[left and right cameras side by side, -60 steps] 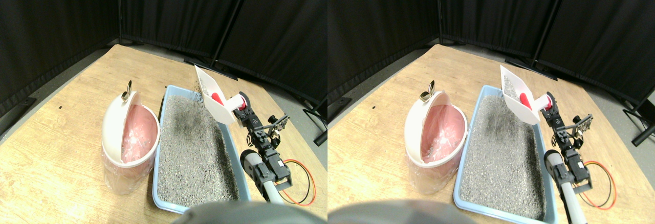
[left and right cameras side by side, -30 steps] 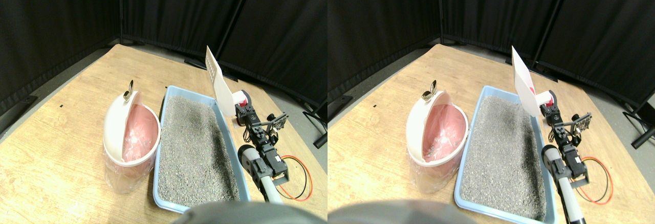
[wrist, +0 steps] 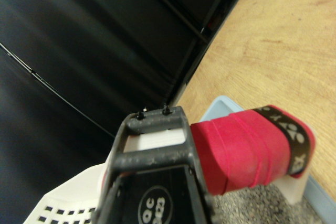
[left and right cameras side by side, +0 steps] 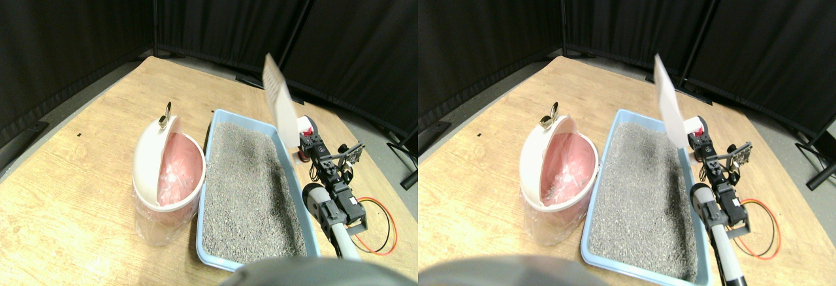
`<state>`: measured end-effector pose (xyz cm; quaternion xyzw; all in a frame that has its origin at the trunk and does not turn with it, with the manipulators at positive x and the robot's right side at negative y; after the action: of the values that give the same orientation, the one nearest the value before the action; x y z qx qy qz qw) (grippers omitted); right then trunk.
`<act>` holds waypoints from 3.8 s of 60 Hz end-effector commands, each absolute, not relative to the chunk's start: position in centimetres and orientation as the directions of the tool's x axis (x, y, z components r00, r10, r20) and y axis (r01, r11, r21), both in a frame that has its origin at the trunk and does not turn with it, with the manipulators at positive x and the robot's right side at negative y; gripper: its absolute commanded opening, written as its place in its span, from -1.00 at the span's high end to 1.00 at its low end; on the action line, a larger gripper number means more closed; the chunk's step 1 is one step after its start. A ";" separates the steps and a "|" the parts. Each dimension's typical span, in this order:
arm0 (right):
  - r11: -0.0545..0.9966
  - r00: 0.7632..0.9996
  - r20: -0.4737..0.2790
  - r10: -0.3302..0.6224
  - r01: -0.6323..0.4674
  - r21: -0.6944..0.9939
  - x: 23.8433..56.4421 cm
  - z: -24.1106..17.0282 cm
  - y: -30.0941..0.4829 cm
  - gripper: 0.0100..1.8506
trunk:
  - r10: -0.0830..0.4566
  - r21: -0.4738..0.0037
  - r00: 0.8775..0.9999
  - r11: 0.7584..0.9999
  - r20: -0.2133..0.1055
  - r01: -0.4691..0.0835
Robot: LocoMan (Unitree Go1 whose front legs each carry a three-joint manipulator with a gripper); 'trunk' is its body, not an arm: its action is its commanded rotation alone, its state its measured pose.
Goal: Scoop (unimanual)
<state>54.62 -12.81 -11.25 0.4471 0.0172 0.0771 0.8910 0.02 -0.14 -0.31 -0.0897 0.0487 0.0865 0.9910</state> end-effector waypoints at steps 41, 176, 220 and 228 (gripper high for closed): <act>0.903 0.915 0.220 0.338 -0.381 0.198 55.0 -8.9 -12.5 0.95 | 0.191 -0.185 0.974 0.960 -0.122 -0.211; 0.852 0.852 0.009 0.524 -0.524 0.010 54.3 -8.7 -4.3 0.95 | 0.411 -0.238 0.902 0.871 -0.132 -0.431; 0.774 0.787 -0.033 0.616 -0.613 -0.159 54.0 -7.1 -2.7 0.95 | 0.412 -0.251 0.902 0.866 -0.134 -0.433; 0.769 0.787 -0.046 0.615 -0.611 -0.189 53.6 -7.0 -2.2 0.95 | 0.414 -0.253 0.901 0.864 -0.132 -0.434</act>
<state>54.00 -3.02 -7.92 -0.1133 0.0135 0.3184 0.9411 -0.39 0.16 -0.28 -0.1393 0.0342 0.1985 0.9695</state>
